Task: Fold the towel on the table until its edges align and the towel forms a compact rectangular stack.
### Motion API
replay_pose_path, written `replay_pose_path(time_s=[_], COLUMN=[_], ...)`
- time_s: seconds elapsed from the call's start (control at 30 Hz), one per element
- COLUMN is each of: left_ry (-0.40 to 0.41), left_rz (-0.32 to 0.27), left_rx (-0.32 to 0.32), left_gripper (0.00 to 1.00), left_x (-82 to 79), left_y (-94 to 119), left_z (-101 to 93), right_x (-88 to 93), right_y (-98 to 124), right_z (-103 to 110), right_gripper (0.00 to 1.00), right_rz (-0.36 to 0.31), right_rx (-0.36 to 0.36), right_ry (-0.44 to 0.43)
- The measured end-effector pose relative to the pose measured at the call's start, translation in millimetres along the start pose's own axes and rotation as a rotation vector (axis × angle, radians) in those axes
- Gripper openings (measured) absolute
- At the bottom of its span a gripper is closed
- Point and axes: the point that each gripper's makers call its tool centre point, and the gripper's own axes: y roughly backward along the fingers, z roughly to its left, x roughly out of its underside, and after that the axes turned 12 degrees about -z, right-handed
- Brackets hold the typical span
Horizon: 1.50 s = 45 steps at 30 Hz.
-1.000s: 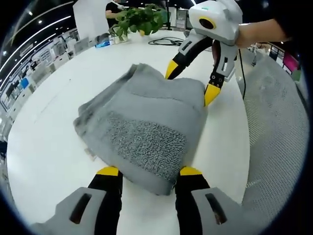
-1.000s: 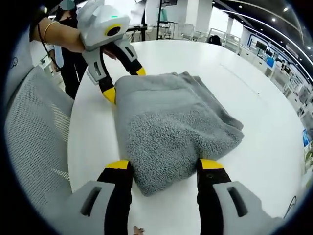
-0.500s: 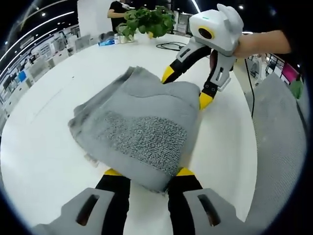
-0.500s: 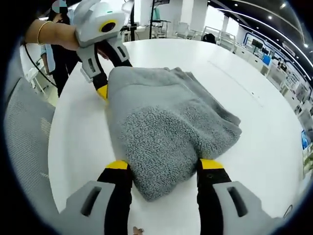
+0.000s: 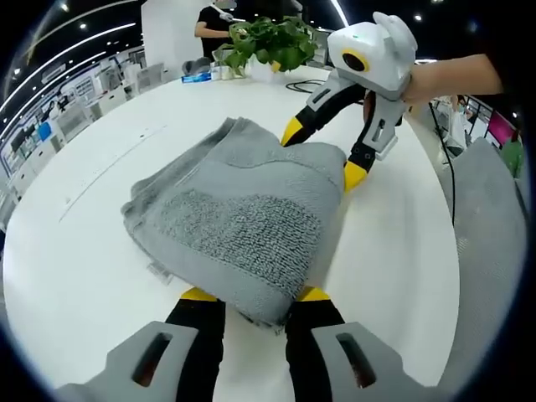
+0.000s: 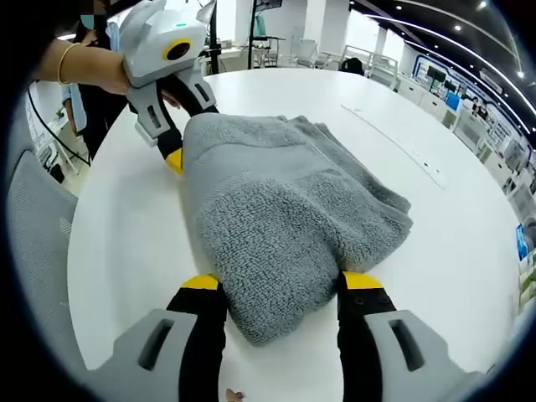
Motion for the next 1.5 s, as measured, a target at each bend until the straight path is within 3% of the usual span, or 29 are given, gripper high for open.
replay_pose_path(time_s=[0.17,0.23,0.3,0.4,0.77,1.03,1.17,1.27,1.5], left_ry=[0.003,0.092,0.123,0.119,0.131,0.164,0.152,0.179,0.182], left_rz=[0.021,0.022,0.010,-0.009,-0.059,-0.165,-0.185,-0.229,-0.252], left_rx=[-0.016,-0.049,-0.063,-0.074,-0.175,-0.226,-0.272,-0.277,-0.256], left_gripper=[0.29,0.32,0.35,0.38,0.41,0.42,0.49,0.49,0.52], left_x=[1.9,3.0,2.3,0.2,-5.3,-27.2,-31.7,-36.9,-38.3], left_y=[2.4,6.0,10.8,19.1,53.6,71.0,80.2,87.9,98.2], left_z=[0.4,-1.1,-1.1,-2.7,3.3,0.6,0.4,-9.7,-36.2], right_x=[-3.1,-6.2,-9.7,-14.8,-14.5,-15.5,-15.7,-20.5,-25.2], right_y=[3.6,5.5,6.3,11.5,38.8,67.6,80.2,91.9,107.0], right_z=[4.8,7.0,9.0,10.0,22.7,26.3,27.3,27.4,42.0], right_gripper=[0.55,0.58,0.61,0.63,0.65,0.68,0.69,0.69,0.70], right_rz=[0.003,-0.016,-0.044,-0.080,-0.127,-0.174,-0.190,-0.237,-0.263], right_rx=[0.017,0.029,0.030,0.039,0.079,0.116,0.140,0.179,0.195], right_ry=[-0.020,-0.052,-0.089,-0.144,-0.220,-0.245,-0.252,-0.295,-0.293])
